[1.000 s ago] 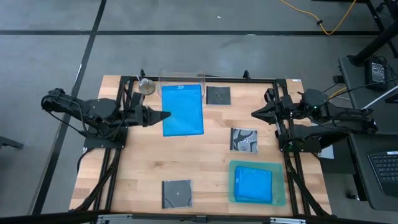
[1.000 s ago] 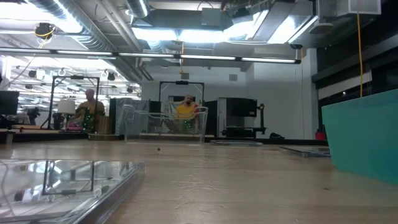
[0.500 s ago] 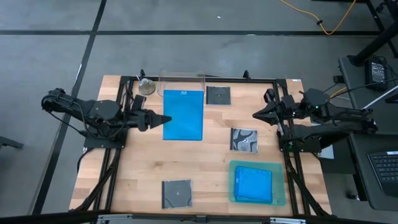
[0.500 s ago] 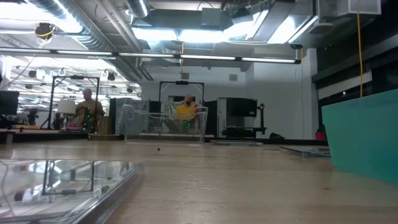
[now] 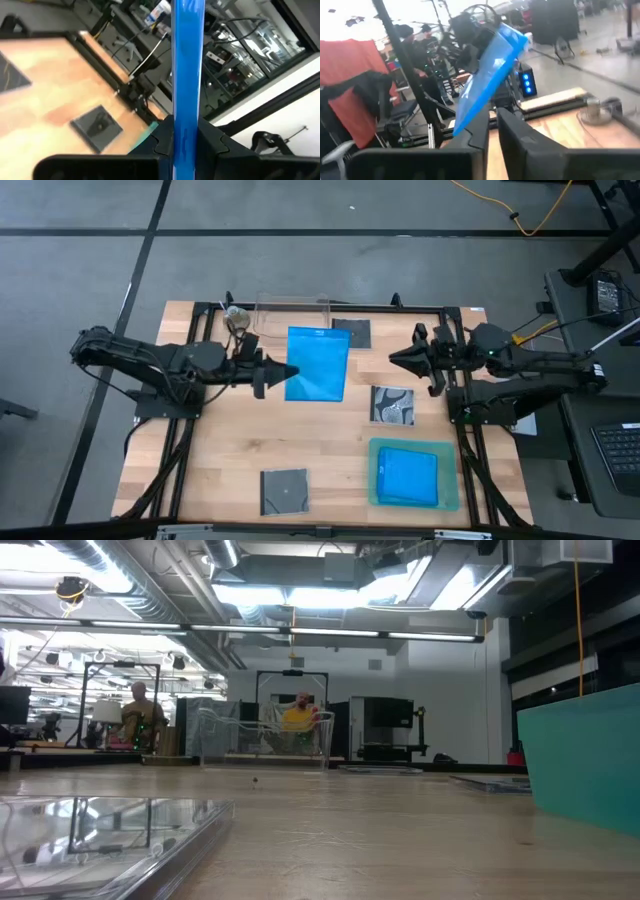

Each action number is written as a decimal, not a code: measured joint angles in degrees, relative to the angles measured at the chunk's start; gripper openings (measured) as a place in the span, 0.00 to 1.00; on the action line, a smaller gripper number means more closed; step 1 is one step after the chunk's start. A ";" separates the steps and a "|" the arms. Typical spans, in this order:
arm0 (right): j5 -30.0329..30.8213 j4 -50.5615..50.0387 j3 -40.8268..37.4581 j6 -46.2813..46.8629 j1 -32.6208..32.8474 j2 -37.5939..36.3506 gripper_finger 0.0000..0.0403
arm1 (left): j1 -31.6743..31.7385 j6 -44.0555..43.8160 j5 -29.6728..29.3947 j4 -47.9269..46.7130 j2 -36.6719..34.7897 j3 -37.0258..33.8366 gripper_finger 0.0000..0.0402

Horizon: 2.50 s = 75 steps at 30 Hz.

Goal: Pick & place jewel cases by type
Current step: Put the blue cd case into the green bin

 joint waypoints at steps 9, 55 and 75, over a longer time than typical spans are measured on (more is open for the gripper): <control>0.34 2.21 0.00 11.68 -0.01 3.40 0.34 | 4.02 7.81 4.20 7.16 4.51 0.00 0.08; -1.33 16.80 0.00 18.30 -0.23 16.45 0.20 | 6.95 13.50 7.73 17.46 12.03 0.00 0.10; -2.90 17.39 0.00 16.57 -0.23 16.35 0.10 | 6.93 16.17 10.26 17.20 10.48 0.02 0.22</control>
